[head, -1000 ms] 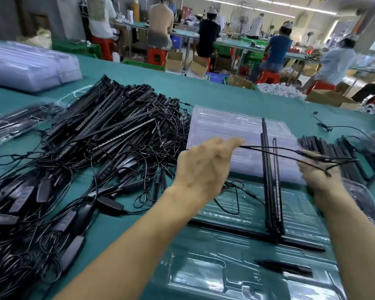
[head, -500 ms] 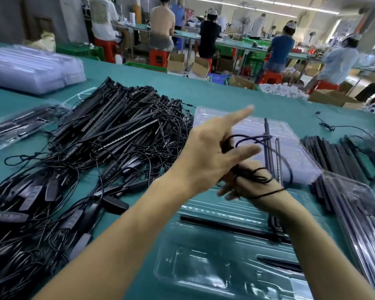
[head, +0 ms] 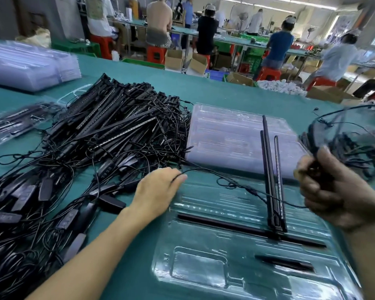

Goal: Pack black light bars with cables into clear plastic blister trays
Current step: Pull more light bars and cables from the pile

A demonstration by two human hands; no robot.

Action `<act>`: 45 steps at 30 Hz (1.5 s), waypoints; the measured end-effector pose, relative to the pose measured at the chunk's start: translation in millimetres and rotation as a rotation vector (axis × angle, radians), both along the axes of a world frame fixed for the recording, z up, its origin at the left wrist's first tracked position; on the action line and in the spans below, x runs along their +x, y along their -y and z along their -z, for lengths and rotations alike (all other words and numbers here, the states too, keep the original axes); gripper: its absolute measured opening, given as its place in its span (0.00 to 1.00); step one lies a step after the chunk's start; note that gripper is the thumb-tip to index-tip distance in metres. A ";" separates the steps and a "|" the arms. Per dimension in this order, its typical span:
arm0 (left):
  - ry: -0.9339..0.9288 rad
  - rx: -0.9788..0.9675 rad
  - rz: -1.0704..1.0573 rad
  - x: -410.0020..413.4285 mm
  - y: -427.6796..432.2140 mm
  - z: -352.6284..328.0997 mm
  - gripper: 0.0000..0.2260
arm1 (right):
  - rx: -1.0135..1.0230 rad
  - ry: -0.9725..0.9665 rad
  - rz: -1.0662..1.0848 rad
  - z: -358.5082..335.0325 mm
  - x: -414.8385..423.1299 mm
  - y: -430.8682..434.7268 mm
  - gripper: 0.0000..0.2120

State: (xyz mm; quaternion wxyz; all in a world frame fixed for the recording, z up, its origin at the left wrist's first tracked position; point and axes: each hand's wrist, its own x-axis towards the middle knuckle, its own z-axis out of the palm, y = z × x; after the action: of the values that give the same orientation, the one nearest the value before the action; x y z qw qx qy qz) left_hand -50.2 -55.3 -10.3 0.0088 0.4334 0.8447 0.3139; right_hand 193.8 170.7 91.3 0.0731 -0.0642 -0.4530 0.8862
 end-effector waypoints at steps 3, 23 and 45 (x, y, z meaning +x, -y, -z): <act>0.036 0.212 -0.111 0.0 4.5 -8.3 0.14 | 0.396 0.413 0.188 6.8 -6.8 12.6 0.31; 0.314 0.608 0.075 3.5 -17.6 -90.9 0.11 | 1.774 0.327 -0.463 34.1 -76.9 140.4 0.25; -0.278 -0.015 -0.151 -10.7 28.0 -29.3 0.31 | 1.280 0.221 0.958 -6.5 -36.5 10.8 0.25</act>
State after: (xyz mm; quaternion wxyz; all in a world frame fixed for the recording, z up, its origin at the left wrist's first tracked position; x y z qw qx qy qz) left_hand -60.9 -83.4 19.0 -0.1285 0.4076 0.8704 0.2443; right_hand 157.3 159.9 97.8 0.4223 -0.2842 -0.8008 0.3157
